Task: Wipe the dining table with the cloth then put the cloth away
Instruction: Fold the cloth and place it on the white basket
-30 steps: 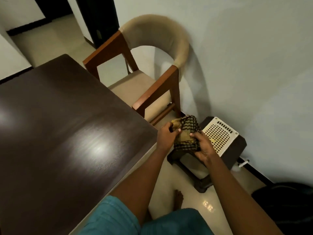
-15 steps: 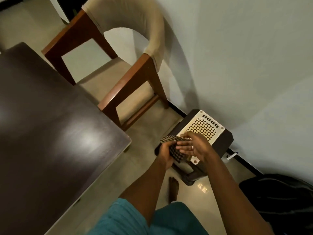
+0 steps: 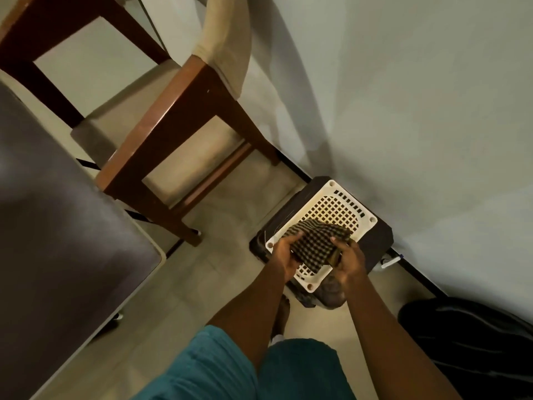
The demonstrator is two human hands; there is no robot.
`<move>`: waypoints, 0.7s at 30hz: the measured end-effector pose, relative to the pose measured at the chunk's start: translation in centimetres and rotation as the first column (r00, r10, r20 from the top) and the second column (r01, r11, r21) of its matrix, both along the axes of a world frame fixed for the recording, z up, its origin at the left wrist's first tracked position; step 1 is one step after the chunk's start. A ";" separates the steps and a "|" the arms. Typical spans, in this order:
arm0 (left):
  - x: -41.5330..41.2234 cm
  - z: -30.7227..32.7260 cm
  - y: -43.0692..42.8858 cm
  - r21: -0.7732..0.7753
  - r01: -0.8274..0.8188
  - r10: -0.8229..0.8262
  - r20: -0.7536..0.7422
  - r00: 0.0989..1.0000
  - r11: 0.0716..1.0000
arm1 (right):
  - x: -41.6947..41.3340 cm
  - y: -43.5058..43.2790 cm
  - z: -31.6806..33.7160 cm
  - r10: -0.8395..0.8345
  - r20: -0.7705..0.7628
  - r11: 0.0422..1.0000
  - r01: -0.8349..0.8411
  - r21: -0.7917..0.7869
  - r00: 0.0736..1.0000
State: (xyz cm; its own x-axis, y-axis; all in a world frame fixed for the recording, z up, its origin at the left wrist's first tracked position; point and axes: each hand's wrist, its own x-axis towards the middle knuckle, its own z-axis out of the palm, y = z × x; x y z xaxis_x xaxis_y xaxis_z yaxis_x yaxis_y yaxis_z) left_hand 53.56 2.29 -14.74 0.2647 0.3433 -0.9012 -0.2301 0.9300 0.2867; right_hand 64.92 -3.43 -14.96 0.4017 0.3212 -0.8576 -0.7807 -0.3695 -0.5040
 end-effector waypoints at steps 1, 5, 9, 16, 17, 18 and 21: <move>0.5 -0.4 0.3 -0.008 -0.014 0.014 -0.009 1.000 1.000 | 0.4 0.1 -0.4 0.001 0.019 1.000 -0.001 0.002 1.000; 2.6 -3.6 1.3 -0.032 0.048 -0.052 -0.133 0.990 0.998 | 2.2 1.0 -2.6 0.098 0.126 0.993 -0.089 -0.074 0.987; 4.3 -6.0 2.2 0.051 0.149 -0.132 -0.251 0.959 0.988 | 3.4 1.5 -6.6 0.099 0.190 0.992 -0.082 -0.097 0.977; 4.4 -7.5 1.0 0.158 0.807 -0.435 -0.775 0.458 0.569 | 1.6 1.7 -9.9 0.717 0.333 0.647 -0.409 -0.643 0.612; 4.2 -7.7 0.5 0.148 0.842 -0.445 -0.794 0.414 0.519 | 1.1 1.7 -9.4 0.755 0.346 0.616 -0.420 -0.667 0.557; 4.0 -7.9 0.0 0.142 0.888 -0.442 -0.826 0.350 0.438 | 0.6 1.5 -9.4 0.789 0.367 0.592 -0.448 -0.670 0.493; 2.9 -8.7 -1.1 0.085 0.995 -0.411 -0.906 0.098 0.050 | -0.6 0.7 -9.4 0.954 0.282 0.289 -0.568 -0.771 0.102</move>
State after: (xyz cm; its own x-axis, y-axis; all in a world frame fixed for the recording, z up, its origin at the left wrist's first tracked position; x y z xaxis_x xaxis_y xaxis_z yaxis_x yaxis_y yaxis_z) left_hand 56.42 1.15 -23.49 0.3581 0.7285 -0.5840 0.9060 -0.1201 0.4058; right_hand 64.30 -2.74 -24.39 0.5589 0.5462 -0.6239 0.5422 -0.8100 -0.2235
